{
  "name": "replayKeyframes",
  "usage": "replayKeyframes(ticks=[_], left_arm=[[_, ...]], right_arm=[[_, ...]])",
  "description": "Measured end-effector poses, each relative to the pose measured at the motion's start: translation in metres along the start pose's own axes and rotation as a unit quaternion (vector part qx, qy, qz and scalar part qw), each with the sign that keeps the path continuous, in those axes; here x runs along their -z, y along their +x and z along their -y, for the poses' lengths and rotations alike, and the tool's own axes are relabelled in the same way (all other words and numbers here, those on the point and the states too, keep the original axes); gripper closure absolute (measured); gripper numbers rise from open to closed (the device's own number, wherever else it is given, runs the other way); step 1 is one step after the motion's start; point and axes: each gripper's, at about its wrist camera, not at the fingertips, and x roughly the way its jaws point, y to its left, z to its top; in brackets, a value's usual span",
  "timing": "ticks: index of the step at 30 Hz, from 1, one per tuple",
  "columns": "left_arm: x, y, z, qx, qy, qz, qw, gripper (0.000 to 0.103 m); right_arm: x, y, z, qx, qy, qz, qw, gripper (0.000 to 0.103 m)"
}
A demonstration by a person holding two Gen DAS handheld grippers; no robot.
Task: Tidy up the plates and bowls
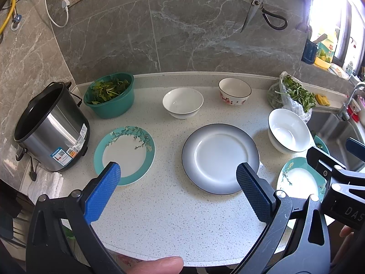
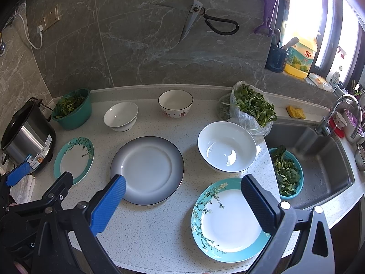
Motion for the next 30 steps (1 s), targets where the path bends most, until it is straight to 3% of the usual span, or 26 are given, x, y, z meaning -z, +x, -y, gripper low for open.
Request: replayKeyframes(ticks=[30], left_arm=[[0.0038, 0.0013, -0.0001, 0.001, -0.002, -0.002, 1.0000, 0.000]], right_arm=[[0.0024, 0.0006, -0.0012, 0.002, -0.001, -0.002, 1.000, 0.000]])
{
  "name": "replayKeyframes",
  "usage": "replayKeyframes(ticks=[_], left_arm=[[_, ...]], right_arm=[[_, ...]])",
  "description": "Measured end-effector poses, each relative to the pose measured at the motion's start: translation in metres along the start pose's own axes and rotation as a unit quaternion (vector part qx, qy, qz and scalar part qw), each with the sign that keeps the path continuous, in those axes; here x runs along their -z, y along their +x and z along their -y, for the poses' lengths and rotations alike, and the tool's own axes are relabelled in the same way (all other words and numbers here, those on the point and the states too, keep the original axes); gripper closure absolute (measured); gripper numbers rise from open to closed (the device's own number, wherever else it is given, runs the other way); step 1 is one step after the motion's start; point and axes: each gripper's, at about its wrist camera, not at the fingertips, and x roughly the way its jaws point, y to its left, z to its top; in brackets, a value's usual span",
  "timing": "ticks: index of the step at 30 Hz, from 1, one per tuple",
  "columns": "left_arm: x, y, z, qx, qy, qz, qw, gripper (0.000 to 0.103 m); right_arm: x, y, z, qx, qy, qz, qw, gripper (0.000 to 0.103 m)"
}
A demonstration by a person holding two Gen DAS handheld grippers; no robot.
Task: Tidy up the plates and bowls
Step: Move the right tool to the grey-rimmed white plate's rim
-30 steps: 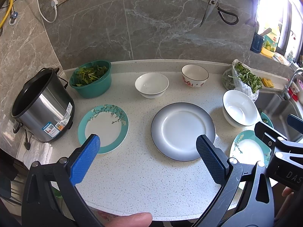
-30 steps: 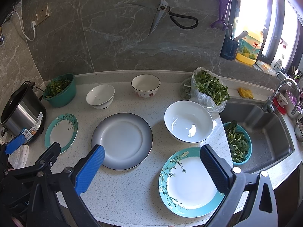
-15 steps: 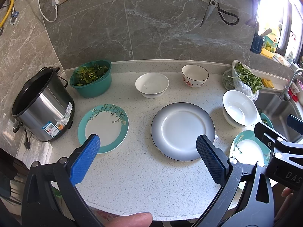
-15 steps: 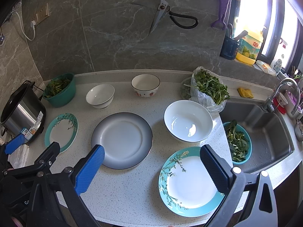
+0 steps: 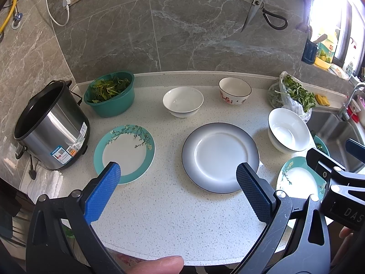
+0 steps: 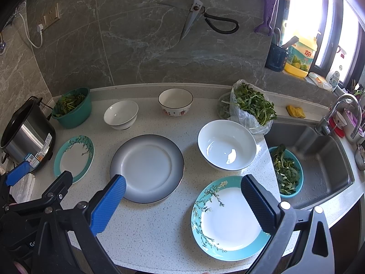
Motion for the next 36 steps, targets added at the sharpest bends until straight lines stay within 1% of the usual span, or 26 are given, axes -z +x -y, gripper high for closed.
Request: replayKeyframes(ticks=[15, 19, 20, 21, 23, 24, 26, 27, 28, 29, 31, 32, 33, 35, 36], left_arm=[[0.000, 0.004, -0.002, 0.005, 0.001, -0.005, 1.0000, 0.000], [-0.003, 0.010, -0.003, 0.009, 0.003, -0.008, 0.9999, 0.000], [-0.003, 0.012, -0.004, 0.013, 0.004, -0.009, 0.9999, 0.000], [-0.003, 0.015, -0.006, 0.022, 0.003, -0.010, 0.9997, 0.000], [-0.004, 0.022, -0.014, 0.060, -0.008, -0.012, 0.9981, 0.000], [-0.003, 0.028, -0.019, 0.099, -0.008, -0.011, 0.9950, 0.000], [-0.005, 0.038, -0.022, 0.148, 0.005, -0.013, 0.9889, 0.000], [-0.006, 0.046, -0.024, 0.183, 0.013, -0.018, 0.9829, 0.000], [-0.006, 0.052, -0.027, 0.206, 0.012, -0.026, 0.9782, 0.000], [-0.007, 0.060, -0.031, 0.219, 0.011, -0.033, 0.9752, 0.000], [-0.011, 0.073, -0.034, 0.227, 0.030, -0.049, 0.9721, 0.000], [-0.015, 0.083, -0.035, 0.231, 0.044, -0.067, 0.9696, 0.000], [-0.019, 0.094, -0.039, 0.236, 0.050, -0.084, 0.9669, 0.000], [-0.029, 0.114, -0.052, 0.262, 0.044, -0.095, 0.9594, 0.000], [-0.038, 0.129, -0.056, 0.282, 0.042, -0.103, 0.9529, 0.000]], right_arm=[[0.000, 0.003, -0.004, 0.002, 0.000, -0.003, 1.000, 0.000], [0.004, 0.008, -0.010, 0.004, 0.004, -0.004, 1.000, 0.000], [0.009, 0.012, -0.010, 0.004, 0.004, -0.005, 1.000, 0.000], [0.010, 0.012, -0.010, 0.003, 0.006, -0.007, 1.000, 0.000], [0.009, 0.013, -0.009, -0.006, 0.011, -0.009, 1.000, 0.000], [0.007, 0.012, -0.007, -0.019, 0.016, -0.010, 1.000, 0.000], [0.006, 0.015, -0.001, -0.060, 0.032, -0.016, 0.998, 0.000], [0.007, 0.018, 0.004, -0.088, 0.045, -0.021, 0.995, 0.000], [0.009, 0.022, 0.009, -0.116, 0.059, -0.024, 0.991, 0.000], [0.012, 0.026, 0.013, -0.138, 0.074, -0.029, 0.987, 0.000], [0.020, 0.037, 0.022, -0.179, 0.110, -0.040, 0.977, 0.000], [0.026, 0.043, 0.030, -0.215, 0.142, -0.043, 0.965, 0.001], [0.031, 0.049, 0.034, -0.240, 0.169, -0.042, 0.955, 0.001], [0.042, 0.060, 0.043, -0.284, 0.219, -0.045, 0.932, 0.001], [0.048, 0.068, 0.045, -0.300, 0.238, -0.053, 0.922, 0.003]])
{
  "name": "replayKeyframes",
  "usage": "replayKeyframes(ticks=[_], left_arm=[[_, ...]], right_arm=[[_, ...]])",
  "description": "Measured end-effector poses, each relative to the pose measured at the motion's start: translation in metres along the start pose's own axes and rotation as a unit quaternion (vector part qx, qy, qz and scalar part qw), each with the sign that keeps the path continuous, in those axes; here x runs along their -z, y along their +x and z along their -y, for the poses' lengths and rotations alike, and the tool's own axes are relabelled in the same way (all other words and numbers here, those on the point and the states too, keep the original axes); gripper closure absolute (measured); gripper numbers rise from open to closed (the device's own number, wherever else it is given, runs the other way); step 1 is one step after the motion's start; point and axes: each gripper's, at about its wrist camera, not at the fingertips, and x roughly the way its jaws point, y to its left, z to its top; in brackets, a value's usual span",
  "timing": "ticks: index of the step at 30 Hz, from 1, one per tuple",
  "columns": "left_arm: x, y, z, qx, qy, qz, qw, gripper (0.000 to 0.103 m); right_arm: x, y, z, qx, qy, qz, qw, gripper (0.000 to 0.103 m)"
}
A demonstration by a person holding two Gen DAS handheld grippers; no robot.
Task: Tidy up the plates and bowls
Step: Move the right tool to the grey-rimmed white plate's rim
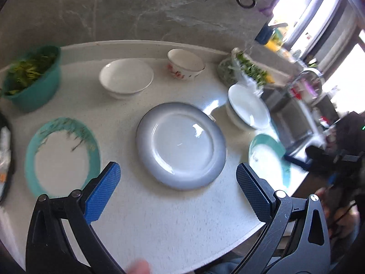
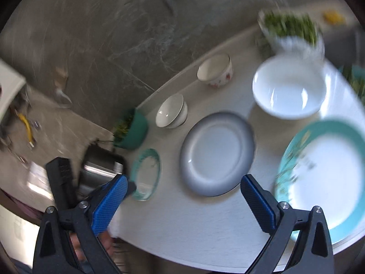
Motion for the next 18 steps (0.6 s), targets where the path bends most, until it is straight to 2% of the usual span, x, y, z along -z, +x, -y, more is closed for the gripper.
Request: replayKeyframes(ticks=[3, 6, 7, 9, 10, 12, 14, 17, 18], left_arm=[[-0.025, 0.023, -0.021, 0.022, 0.015, -0.034, 0.9991, 0.000], [-0.053, 0.054, -0.032, 0.006, 0.050, -0.065, 0.9966, 0.002], [-0.062, 0.067, -0.037, 0.015, 0.052, -0.081, 0.9953, 0.002], [-0.073, 0.089, -0.043, 0.039, 0.061, -0.101, 0.9922, 0.002], [-0.077, 0.098, -0.045, 0.033, 0.070, -0.108, 0.9911, 0.002], [-0.081, 0.117, -0.049, 0.009, 0.097, -0.128, 0.9870, 0.003], [-0.081, 0.134, -0.054, 0.000, 0.107, -0.143, 0.9840, 0.021], [-0.085, 0.153, -0.069, 0.029, 0.088, -0.165, 0.9820, 0.042], [-0.087, 0.159, -0.072, 0.037, 0.083, -0.171, 0.9811, 0.045]], right_arm=[[0.004, 0.014, 0.011, -0.032, 0.023, -0.013, 0.999, 0.008], [0.000, 0.032, 0.028, -0.063, 0.066, -0.027, 0.995, 0.012], [-0.001, 0.038, 0.035, -0.069, 0.078, -0.032, 0.994, 0.014], [-0.008, 0.050, 0.045, -0.067, 0.085, -0.040, 0.993, 0.021], [-0.011, 0.056, 0.050, -0.054, 0.083, -0.041, 0.994, 0.023], [-0.017, 0.065, 0.057, -0.043, 0.082, -0.048, 0.995, 0.032], [-0.020, 0.073, 0.065, -0.032, 0.082, -0.052, 0.995, 0.036], [-0.025, 0.078, 0.076, 0.001, 0.087, -0.051, 0.995, 0.036], [-0.026, 0.079, 0.078, 0.015, 0.085, -0.049, 0.995, 0.036]])
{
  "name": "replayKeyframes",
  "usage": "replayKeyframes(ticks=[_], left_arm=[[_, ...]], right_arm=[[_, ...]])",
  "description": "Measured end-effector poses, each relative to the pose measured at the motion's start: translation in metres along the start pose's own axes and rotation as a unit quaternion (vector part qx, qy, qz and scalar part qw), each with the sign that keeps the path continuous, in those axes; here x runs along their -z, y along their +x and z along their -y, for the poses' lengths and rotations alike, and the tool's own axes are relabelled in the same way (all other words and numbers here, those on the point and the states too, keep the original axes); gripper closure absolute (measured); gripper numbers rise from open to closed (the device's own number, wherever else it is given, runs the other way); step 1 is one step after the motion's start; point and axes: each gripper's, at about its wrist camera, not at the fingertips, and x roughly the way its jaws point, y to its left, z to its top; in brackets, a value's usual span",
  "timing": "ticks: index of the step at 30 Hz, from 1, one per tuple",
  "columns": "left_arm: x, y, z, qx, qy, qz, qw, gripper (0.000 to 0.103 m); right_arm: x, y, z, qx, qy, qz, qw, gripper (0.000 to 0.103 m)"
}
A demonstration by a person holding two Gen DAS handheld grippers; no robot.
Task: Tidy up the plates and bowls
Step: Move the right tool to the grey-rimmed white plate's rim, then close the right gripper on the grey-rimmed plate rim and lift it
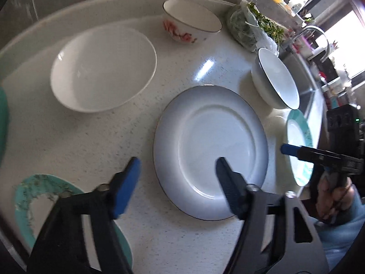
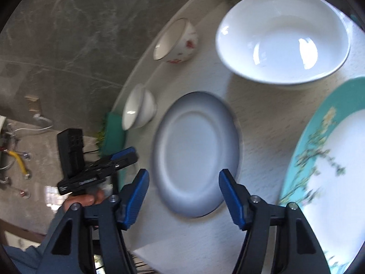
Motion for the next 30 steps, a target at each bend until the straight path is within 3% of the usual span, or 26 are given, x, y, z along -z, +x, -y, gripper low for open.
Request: replayKeyframes(ticks=[3, 10, 15, 23, 30], left_arm=[[-0.002, 0.014, 0.001, 0.018, 0.001, -0.022, 0.9996, 0.060], [-0.008, 0.017, -0.010, -0.006, 0.003, -0.027, 0.9996, 0.061], [-0.015, 0.038, -0.012, -0.006, 0.014, -0.069, 0.9975, 0.061], [-0.009, 0.040, -0.016, 0.001, 0.021, -0.074, 0.9970, 0.061], [-0.005, 0.043, 0.000, 0.021, 0.040, -0.084, 0.9954, 0.063]], right_arm=[[-0.005, 0.002, 0.008, 0.020, 0.010, -0.001, 1.000, 0.036], [-0.010, 0.015, 0.012, 0.069, 0.011, -0.005, 0.998, 0.038], [-0.016, 0.018, 0.012, 0.097, 0.011, -0.003, 0.995, 0.040], [-0.019, 0.026, 0.003, 0.173, -0.009, -0.025, 0.985, 0.043], [-0.018, 0.038, 0.000, 0.153, -0.007, -0.038, 0.988, 0.064]])
